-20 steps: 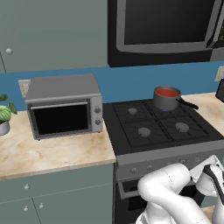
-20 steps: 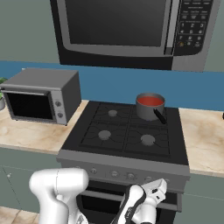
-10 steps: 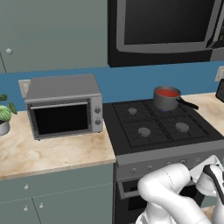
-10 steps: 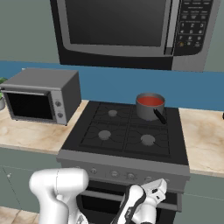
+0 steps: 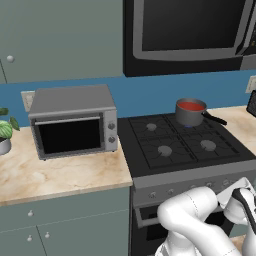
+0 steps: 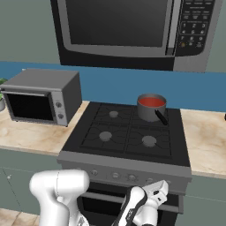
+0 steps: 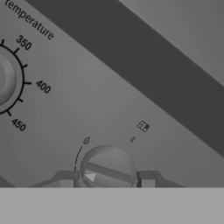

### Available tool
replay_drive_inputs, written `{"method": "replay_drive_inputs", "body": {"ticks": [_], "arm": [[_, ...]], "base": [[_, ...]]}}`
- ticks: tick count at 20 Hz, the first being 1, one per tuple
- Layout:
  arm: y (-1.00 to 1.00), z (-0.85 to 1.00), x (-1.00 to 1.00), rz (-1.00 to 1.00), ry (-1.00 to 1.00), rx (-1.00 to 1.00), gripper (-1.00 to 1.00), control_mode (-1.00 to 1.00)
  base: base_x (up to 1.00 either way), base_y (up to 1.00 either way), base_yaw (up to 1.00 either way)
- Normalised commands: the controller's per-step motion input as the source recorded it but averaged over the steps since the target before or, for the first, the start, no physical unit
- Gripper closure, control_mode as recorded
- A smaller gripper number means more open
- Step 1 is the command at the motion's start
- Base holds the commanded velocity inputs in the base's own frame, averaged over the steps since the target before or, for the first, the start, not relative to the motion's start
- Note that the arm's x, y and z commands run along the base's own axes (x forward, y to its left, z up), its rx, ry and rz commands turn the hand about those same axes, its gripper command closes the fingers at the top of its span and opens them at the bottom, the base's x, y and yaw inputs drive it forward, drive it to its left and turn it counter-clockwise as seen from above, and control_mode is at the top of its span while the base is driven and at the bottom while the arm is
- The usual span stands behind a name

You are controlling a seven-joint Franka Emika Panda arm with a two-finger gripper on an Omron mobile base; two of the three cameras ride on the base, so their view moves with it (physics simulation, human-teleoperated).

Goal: Wait until the marinara sauce is simmered to a deep red color and then turn off the stove.

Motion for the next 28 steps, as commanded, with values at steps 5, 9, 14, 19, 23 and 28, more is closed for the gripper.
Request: {"method": "replay_drive_inputs", "body": {"ticks": [5, 9, 14, 19, 23, 28], "arm": [[0.0, 0.0, 0.0, 0.0, 0.0, 0.0, 1.0, -1.0], [0.0, 0.0, 0.0, 0.0, 0.0, 0.0, 1.0, -1.0], [0.0, 0.0, 0.0, 0.0, 0.0, 0.0, 1.0, -1.0], [0.0, 0.0, 0.0, 0.0, 0.0, 0.0, 1.0, -1.0], [0.0, 0.0, 0.0, 0.0, 0.0, 0.0, 1.0, -1.0], [0.0, 0.0, 0.0, 0.0, 0.0, 0.0, 1.0, -1.0]], "base": [[0.0, 0.0, 0.0], [0.0, 0.0, 0.0], [0.0, 0.0, 0.0], [0.0, 0.0, 0.0], [0.0, 0.0, 0.0], [0.0, 0.0, 0.0]]}}
